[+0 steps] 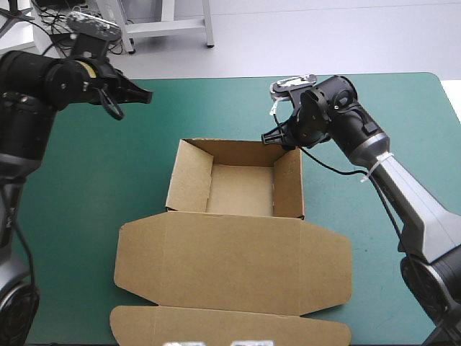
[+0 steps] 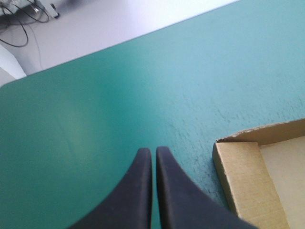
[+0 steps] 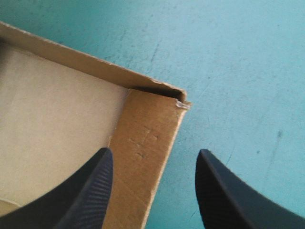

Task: Fold the box

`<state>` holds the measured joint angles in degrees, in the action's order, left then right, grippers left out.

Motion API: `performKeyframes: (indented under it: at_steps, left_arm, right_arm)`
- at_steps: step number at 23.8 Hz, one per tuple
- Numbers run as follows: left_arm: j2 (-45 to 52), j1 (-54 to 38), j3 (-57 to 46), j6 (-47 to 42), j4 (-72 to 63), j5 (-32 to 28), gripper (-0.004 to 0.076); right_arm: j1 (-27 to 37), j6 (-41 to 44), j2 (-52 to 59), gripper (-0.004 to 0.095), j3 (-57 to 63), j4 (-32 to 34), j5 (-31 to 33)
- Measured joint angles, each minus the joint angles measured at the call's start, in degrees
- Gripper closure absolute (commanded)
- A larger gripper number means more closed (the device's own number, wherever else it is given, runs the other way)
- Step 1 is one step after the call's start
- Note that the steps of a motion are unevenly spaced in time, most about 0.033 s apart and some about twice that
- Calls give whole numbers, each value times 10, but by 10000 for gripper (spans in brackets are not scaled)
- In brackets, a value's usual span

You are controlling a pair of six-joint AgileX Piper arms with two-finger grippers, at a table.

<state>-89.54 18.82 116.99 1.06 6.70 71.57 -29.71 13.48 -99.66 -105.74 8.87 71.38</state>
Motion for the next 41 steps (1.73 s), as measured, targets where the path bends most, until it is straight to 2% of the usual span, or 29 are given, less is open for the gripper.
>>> performKeyframes:
  at_steps: [4,9,11,12,16,21,23,25,27,30,31,41]
  left_arm:
    - [71,0,-44,1,21,0,734]
    - [160,0,-163,2,59,0,734]
    - [205,0,-233,0,73,-4,734]
    - [255,0,-307,-4,74,-21,734]
    - [396,0,-501,-18,48,-95,734]
    - [557,0,-722,-20,21,-116,734]
    - [594,0,-768,-20,7,-116,734]
    - [631,0,-802,-20,-17,-116,734]
    - [643,0,-811,-19,-33,-116,734]
    - [645,0,-815,-19,-39,-115,734]
    - [645,0,-818,-19,-40,-115,734]
    - [646,0,-878,-19,-40,-116,734]
  right_arm:
    - [1,36,0,426,0,-9,0]
    - [1,44,0,426,7,-37,-1]
    - [2,45,0,426,23,-37,-1]
    - [5,46,0,426,46,-40,-1]
    - [7,51,0,426,107,-41,-2]
    - [7,88,-24,426,142,-40,-4]
    - [7,97,-41,430,142,-51,-7]
    - [7,101,-61,480,143,-70,-8]
    - [7,101,-69,618,143,-81,-9]
    - [7,101,-72,893,143,-85,-10]
    - [7,101,-72,921,143,-84,-10]
    - [13,101,-72,927,139,-61,-13]
